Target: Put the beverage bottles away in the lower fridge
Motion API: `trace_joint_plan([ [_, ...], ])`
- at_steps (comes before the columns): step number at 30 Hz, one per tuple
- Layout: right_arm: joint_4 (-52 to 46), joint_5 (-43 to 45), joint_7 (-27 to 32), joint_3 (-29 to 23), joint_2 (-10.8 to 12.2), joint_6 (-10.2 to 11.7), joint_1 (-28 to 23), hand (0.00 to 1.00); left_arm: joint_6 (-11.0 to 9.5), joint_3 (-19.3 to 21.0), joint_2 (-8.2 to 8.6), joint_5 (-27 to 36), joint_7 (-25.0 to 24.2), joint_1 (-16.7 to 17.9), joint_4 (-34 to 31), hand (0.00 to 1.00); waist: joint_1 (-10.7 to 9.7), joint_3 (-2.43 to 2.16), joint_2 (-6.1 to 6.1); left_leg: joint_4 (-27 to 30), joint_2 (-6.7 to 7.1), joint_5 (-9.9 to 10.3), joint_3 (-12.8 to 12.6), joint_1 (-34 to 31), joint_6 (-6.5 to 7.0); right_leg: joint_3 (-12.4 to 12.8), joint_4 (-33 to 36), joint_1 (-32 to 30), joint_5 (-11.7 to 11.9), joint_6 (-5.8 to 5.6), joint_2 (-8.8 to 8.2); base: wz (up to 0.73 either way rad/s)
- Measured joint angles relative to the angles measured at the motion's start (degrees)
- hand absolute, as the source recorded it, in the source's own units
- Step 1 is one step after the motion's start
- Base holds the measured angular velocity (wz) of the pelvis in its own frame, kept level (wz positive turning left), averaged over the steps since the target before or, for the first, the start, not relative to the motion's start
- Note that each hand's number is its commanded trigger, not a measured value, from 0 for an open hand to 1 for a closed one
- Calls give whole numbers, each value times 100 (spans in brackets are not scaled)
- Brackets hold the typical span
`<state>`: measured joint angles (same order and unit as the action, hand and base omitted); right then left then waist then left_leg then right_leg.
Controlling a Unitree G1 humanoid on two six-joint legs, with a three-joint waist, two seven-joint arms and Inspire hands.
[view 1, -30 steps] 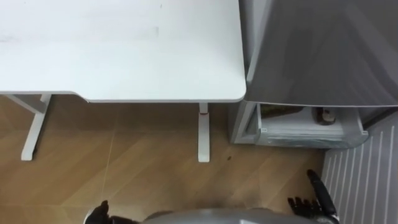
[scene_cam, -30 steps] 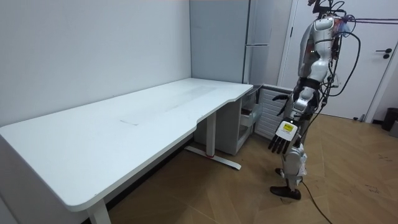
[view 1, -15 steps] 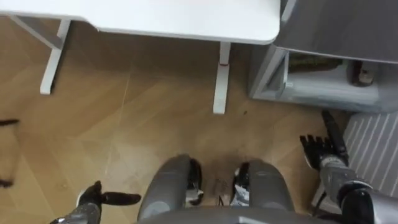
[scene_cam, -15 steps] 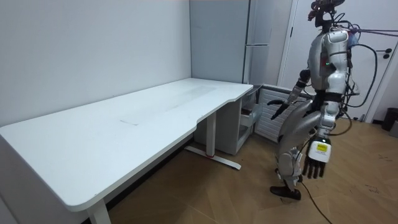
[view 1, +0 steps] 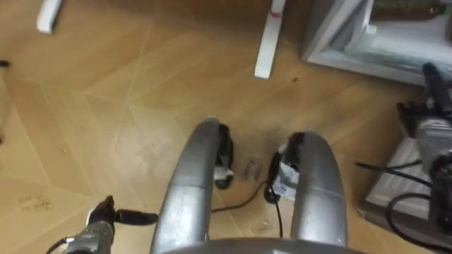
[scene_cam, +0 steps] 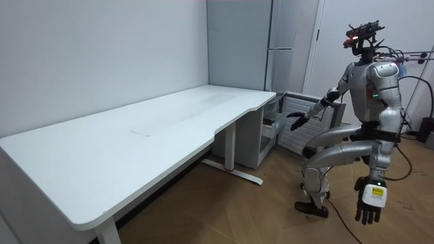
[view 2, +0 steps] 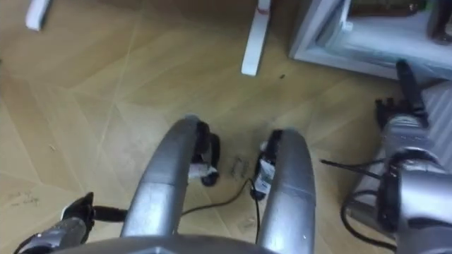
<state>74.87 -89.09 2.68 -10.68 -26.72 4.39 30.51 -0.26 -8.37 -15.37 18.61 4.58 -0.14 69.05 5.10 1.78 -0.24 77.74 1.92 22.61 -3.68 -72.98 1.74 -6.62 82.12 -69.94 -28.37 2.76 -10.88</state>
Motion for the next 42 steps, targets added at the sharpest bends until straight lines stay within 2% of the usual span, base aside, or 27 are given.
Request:
trace_joint_plan([
  [1,-11,-48,33,43,-110,33,18,0,4,-60,-12,3,0,0,-52,0,-23,9,-22,32,40,1,-42,-66,-6,79,95,-91,-82,-19,-3,21],
  [3,-25,-56,74,44,-248,117,4,0,7,-84,-32,-2,-15,41,-171,0,-43,8,-29,199,57,144,-73,-144,-289,145,198,-175,-126,-38,-35,14],
  [4,-126,-50,131,78,-305,135,13,0,5,-86,-70,6,-27,124,-246,0,-34,11,-37,588,-14,347,-51,-119,-435,124,308,-221,-133,-30,-141,-21],
  [5,-204,-44,139,110,-320,136,32,0,2,-87,-88,7,-30,205,-273,0,-29,5,-40,907,-52,485,22,1,-414,100,410,-252,-134,-28,-228,-49],
  [6,-397,-66,137,182,-385,137,97,0,-3,-92,-109,4,-58,370,-269,0,-32,-21,-50,1202,-57,1117,54,157,-54,94,666,-349,-160,-48,-433,-53],
  [7,-606,-93,139,204,-485,141,122,0,-1,-94,-139,3,-74,398,-254,0,-40,13,-94,1361,37,1238,-9,116,92,178,913,-499,-221,-82,-551,-27],
  [8,-713,-138,155,213,-534,146,147,0,-9,-140,-182,-3,-72,351,-259,0,-153,19,-103,1413,194,1256,17,38,129,227,1072,-565,-381,-159,-612,9],
  [9,-758,-169,167,225,-542,151,150,0,-19,-197,-225,-3,-67,314,-261,0,-195,30,-125,1414,220,1256,18,22,129,263,1119,-586,-477,-211,-600,46],
  [10,-821,-268,190,230,-556,195,151,0,-58,-333,-318,5,-60,273,-312,0,-286,39,-176,1423,218,1254,9,-17,126,344,1175,-614,-631,-294,-522,53],
  [11,-829,-279,200,227,-573,231,185,0,-68,-364,-372,1,-62,270,-422,0,-340,42,-193,1469,129,1249,10,-62,114,370,1210,-626,-651,-292,-372,48],
  [12,-828,-269,203,227,-582,249,212,0,-54,-373,-383,7,-65,276,-488,0,-346,44,-196,1497,54,1241,6,-75,100,372,1231,-625,-651,-285,-303,35],
  [14,-826,-245,239,296,-574,367,308,0,18,-434,-385,151,-174,358,-603,0,-340,42,-216,1627,-127,1210,-28,-70,49,341,1369,-600,-592,-115,-236,12],
  [16,-824,-235,222,318,-584,411,317,0,40,-411,-387,213,-263,441,-609,0,-343,53,-257,1733,-164,1285,-23,-81,20,326,1481,-621,-647,9,-203,-3],
  [17,-825,-236,222,336,-583,408,316,0,62,-413,-387,211,-314,472,-620,0,-351,57,-263,1756,-211,1328,-4,-109,12,278,1485,-637,-674,38,-187,-7],
  [19,-853,-234,223,385,-584,425,316,0,73,-404,-398,211,-390,482,-621,0,-372,55,-268,1775,-222,1360,13,-166,-8,249,1490,-689,-692,77,-195,-7],
  [23,-1147,-236,374,491,-591,480,321,0,48,-312,-479,226,-423,576,-784,0,-394,58,-274,1795,-264,1406,-32,-178,35,269,1496,-731,-689,67,-186,-7],
  [24,-1264,-235,485,598,-609,550,328,0,26,-313,-519,226,-422,576,-794,0,-368,62,-280,1795,-282,1418,-57,-162,53,287,1495,-730,-687,61,-177,-8],
  [28,-1419,-233,726,851,-693,595,336,0,3,-309,-661,221,-402,700,-924,0,-324,68,-289,1792,-311,1433,-94,-154,81,314,1495,-747,-691,69,-182,-4],
  [33,-1802,-10,1012,1000,-721,607,336,0,-9,-283,-669,212,-402,1089,-1080,0,-337,73,-296,1786,-339,1455,-123,-199,31,320,1504,-842,-686,59,-202,-5],
  [36,-1969,1,1176,1046,-723,691,336,0,0,-284,-669,221,-420,1340,-1184,0,-329,83,-314,1778,-339,1452,-114,-246,14,318,1513,-888,-689,63,-193,0],
  [38,-2017,73,1282,1223,-723,780,337,0,9,-284,-669,218,-436,1405,-1168,0,-214,100,-342,1780,-420,1462,-99,-241,-7,312,1492,-893,-689,64,-86,-11],
  [42,-2020,91,1525,1459,-717,867,508,0,-5,-311,-669,287,-497,1405,-1166,0,-121,132,-399,1722,-428,1446,-99,-239,-66,297,1458,-895,-673,107,-89,-2],
])
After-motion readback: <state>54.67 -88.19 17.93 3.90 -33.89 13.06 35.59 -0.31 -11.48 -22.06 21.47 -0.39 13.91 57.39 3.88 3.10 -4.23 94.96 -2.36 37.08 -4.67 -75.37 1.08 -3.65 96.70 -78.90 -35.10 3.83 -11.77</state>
